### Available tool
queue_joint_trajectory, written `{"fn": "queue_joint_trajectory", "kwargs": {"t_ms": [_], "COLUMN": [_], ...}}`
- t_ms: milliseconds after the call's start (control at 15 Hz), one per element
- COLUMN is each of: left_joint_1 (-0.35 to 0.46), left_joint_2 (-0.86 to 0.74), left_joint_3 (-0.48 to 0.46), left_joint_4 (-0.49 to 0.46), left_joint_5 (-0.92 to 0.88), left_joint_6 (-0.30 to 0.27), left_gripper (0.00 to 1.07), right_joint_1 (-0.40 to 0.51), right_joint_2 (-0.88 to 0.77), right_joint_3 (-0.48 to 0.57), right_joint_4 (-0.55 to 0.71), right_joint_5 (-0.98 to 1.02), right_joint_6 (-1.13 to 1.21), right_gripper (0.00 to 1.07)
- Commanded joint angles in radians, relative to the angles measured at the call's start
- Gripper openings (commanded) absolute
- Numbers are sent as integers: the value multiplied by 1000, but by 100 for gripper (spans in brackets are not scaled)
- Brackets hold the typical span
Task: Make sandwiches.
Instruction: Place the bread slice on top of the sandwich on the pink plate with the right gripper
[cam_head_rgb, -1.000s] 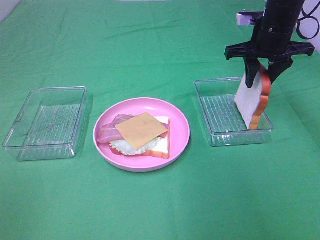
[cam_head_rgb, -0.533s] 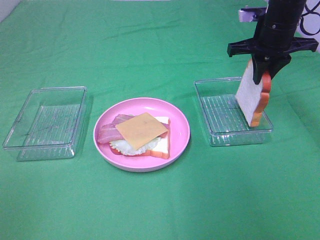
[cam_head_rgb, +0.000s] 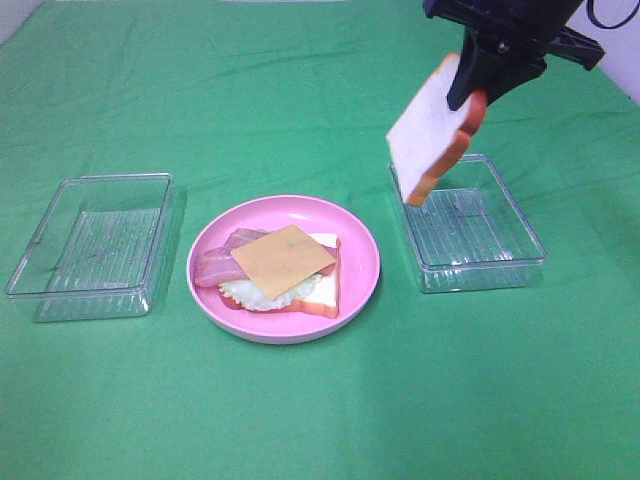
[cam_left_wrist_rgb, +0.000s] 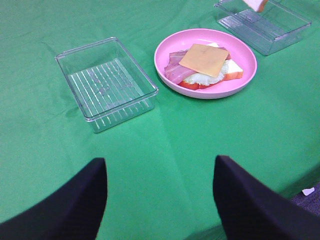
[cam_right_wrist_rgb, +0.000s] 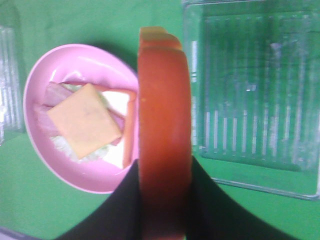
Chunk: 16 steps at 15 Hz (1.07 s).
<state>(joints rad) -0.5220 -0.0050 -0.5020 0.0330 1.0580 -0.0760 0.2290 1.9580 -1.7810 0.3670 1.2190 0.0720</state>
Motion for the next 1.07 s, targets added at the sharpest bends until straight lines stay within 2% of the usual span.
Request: {"fn": "queue_joint_trajectory", "kwargs": {"t_ms": [67, 200, 333, 400, 467, 800, 933, 1067], "left_joint_1": [-2, -2, -2, -2, -2, -2, -2, -2], "left_joint_2": [-22, -22, -22, -22, -22, -22, -22, -22], "left_joint_3": [1, 1, 1, 1, 1, 1, 1, 1], "left_joint_4": [-6, -6, -6, -6, -6, -6, -6, -6], "left_joint_5": [-10, -10, -10, -10, -10, -10, -10, -10], "left_joint_6": [2, 2, 2, 2, 2, 2, 2, 2], "left_gripper": [60, 60, 60, 60, 60, 60, 60, 60], "right_joint_1": [54, 93, 127, 134, 134, 134, 134, 134], "right_joint_2": [-7, -7, -7, -7, -7, -7, -1, 34], "right_joint_3": [6, 18, 98, 166, 282, 556, 616, 620], "right_joint_4": [83, 120, 216, 301, 482, 979, 1089, 1116], "right_joint_5": [-29, -75, -177, -242, -324, -450, -458, -428], "right_joint_6": [-20, -21, -49, -92, -199, -580, -627, -642], "right_gripper": [0, 0, 0, 0, 0, 0, 0, 0]}}
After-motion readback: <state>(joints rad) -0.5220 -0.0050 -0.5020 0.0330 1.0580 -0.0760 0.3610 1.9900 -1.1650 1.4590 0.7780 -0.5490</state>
